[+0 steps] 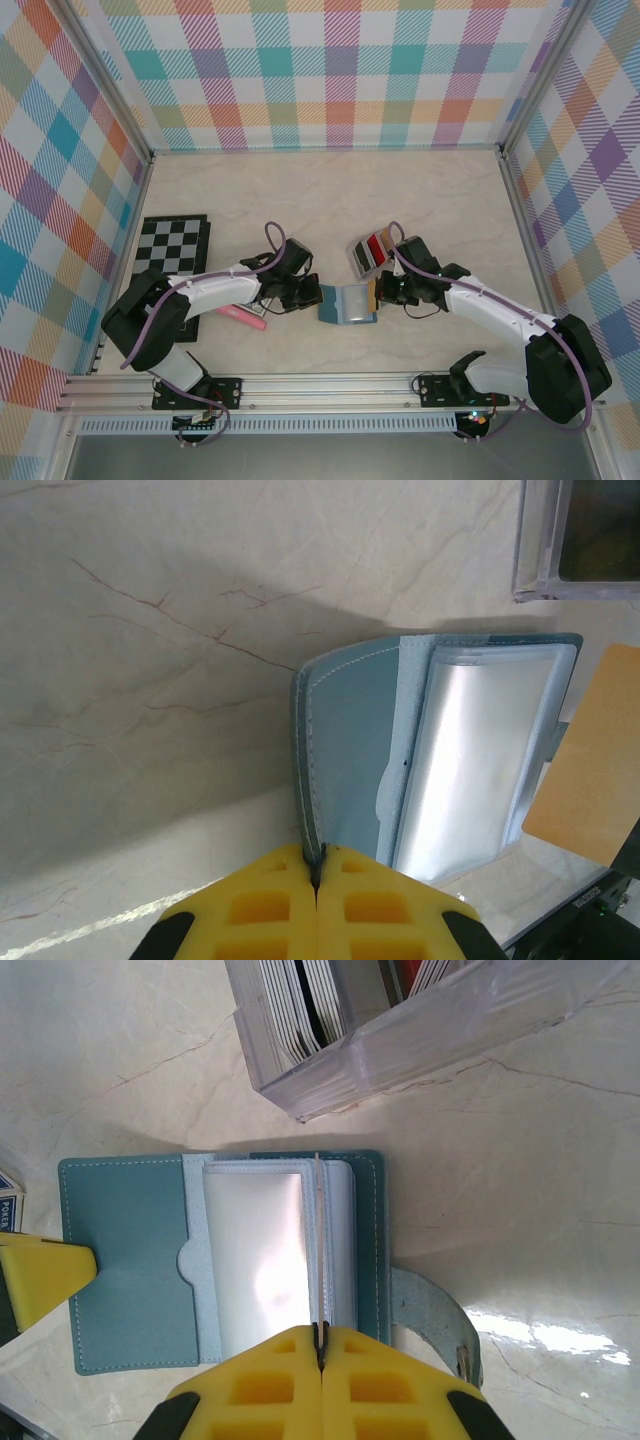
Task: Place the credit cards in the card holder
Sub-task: Flip over the card slot in the card holder.
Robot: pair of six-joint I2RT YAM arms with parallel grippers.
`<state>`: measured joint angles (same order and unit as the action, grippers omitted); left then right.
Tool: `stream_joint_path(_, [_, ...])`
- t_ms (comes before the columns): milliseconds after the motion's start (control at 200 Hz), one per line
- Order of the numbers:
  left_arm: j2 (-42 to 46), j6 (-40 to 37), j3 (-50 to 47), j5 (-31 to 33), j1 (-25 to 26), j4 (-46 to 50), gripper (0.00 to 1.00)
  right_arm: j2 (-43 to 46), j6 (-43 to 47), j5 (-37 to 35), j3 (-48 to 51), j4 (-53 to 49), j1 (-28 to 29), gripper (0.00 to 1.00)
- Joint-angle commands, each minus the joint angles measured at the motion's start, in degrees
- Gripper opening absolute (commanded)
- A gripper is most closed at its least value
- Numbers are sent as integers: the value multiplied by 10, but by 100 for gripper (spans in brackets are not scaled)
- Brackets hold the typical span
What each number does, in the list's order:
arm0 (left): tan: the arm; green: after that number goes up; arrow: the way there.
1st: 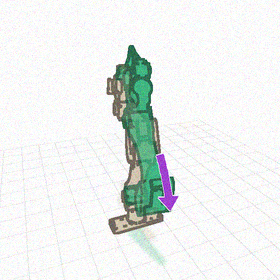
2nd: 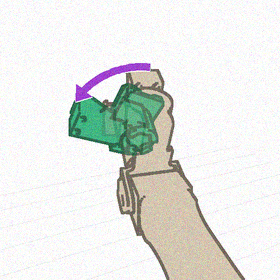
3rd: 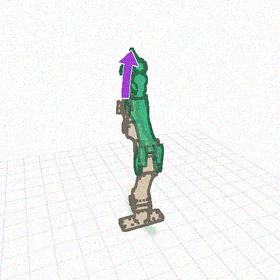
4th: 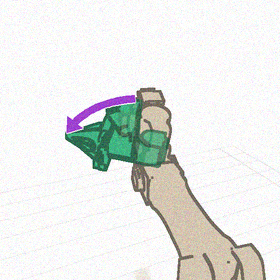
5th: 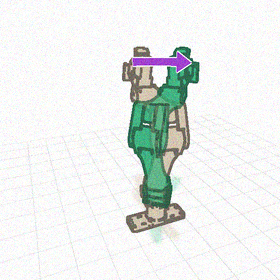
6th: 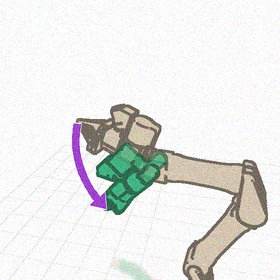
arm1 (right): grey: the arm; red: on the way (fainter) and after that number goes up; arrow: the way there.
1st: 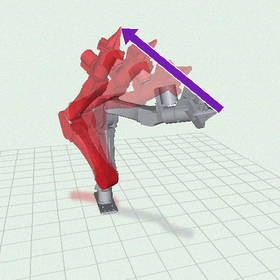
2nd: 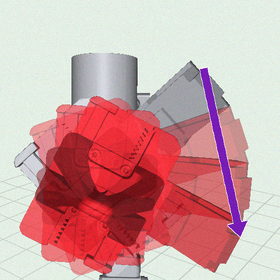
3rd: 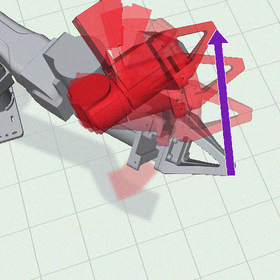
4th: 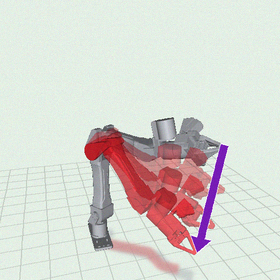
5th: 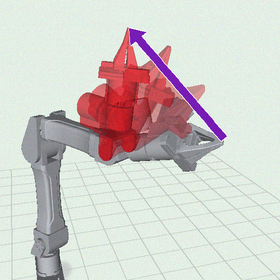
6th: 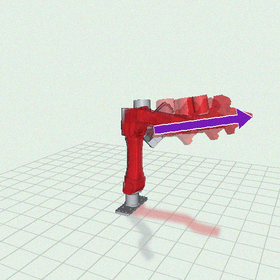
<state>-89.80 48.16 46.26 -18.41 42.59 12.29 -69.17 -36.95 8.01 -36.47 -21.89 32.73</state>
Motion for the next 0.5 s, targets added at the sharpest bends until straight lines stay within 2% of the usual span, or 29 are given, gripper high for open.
stream_joint_path(0, [-11, -13, -4, 0, -1, 19, 0, -10, 11, 1, 9, 9, 3, 4])
stream_joint_path(260, [-19, -13, -5, -4, -2, 18, 0, -17, 2, 18, 21, 32, 3, 3])
stream_joint_path(495, [-24, -16, -6, -8, -2, 15, 0, 10, -18, 32, 13, 36, 3, 4])
